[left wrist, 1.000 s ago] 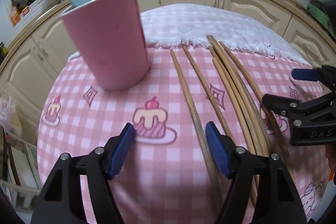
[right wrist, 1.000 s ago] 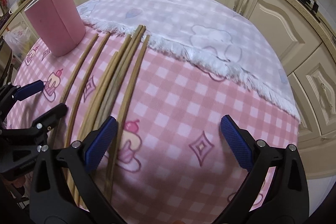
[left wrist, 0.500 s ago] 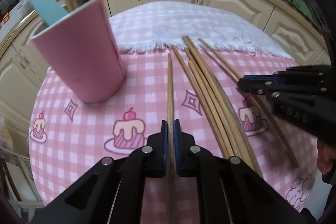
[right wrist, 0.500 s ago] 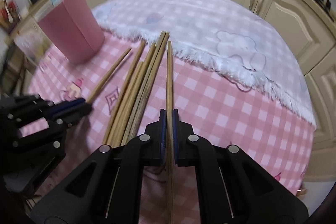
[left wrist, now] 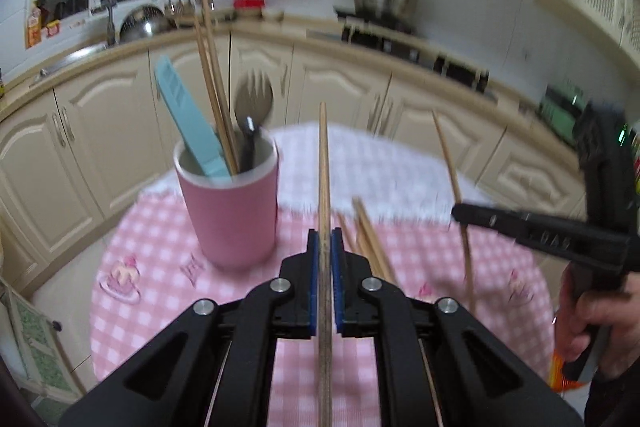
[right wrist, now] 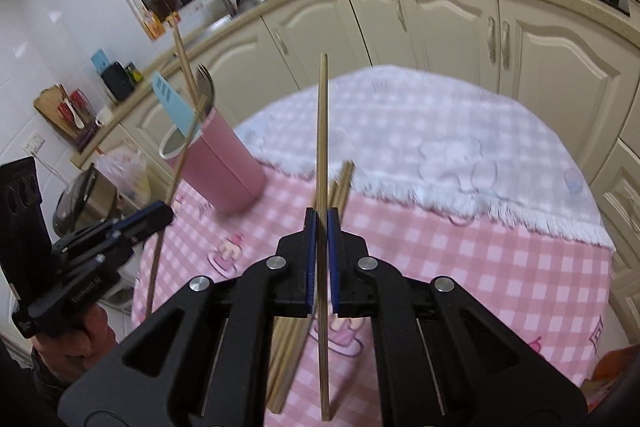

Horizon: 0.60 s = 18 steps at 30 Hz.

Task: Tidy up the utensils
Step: 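Lift the held chopsticks toward the pink cup with both tools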

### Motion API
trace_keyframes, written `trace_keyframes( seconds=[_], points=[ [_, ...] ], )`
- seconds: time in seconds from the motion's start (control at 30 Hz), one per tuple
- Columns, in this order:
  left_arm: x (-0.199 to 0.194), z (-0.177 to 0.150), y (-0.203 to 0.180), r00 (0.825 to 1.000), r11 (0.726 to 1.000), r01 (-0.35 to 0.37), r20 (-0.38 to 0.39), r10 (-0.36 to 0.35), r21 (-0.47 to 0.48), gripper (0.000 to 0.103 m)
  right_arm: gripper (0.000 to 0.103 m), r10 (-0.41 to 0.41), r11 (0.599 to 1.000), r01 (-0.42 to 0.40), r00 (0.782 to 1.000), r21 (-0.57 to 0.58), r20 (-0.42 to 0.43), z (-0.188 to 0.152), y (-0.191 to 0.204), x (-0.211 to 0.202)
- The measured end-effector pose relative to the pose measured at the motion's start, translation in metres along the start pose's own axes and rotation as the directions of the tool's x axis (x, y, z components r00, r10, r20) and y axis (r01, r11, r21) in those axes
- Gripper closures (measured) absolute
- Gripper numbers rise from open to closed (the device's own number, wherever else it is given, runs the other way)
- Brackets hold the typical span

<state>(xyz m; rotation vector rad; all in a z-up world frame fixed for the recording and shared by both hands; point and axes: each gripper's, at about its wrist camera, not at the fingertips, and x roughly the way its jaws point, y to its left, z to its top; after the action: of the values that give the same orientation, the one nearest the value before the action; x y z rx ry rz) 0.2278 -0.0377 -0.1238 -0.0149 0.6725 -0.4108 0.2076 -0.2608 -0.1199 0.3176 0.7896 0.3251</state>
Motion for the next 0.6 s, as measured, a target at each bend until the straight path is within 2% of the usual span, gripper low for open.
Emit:
trace_keyframes(
  seconds=[0.2, 0.4, 0.6],
  points=[
    [-0.027, 0.018, 0.017, 0.989, 0.998, 0.018, 0.147, -0.008, -0.067, 0.098, 0.097, 0.046, 0.999, -0.043, 0.997, -0.032, 0.070, 0.013, 0.015, -0.014],
    [-0.040, 0.035, 0.030, 0.969, 0.996, 0.013, 0.245, 0.009, -0.090, 0.098, 0.097, 0.076, 0.995, -0.067, 0.988, -0.069, 0.134, 0.033, 0.032, -0.024],
    [-0.057, 0.062, 0.035, 0.930, 0.997, -0.007, 0.366, 0.035, -0.077, 0.098, 0.097, 0.116, 0.989, -0.093, 0.972, -0.117, 0.203, 0.066, 0.055, -0.035]
  ],
)
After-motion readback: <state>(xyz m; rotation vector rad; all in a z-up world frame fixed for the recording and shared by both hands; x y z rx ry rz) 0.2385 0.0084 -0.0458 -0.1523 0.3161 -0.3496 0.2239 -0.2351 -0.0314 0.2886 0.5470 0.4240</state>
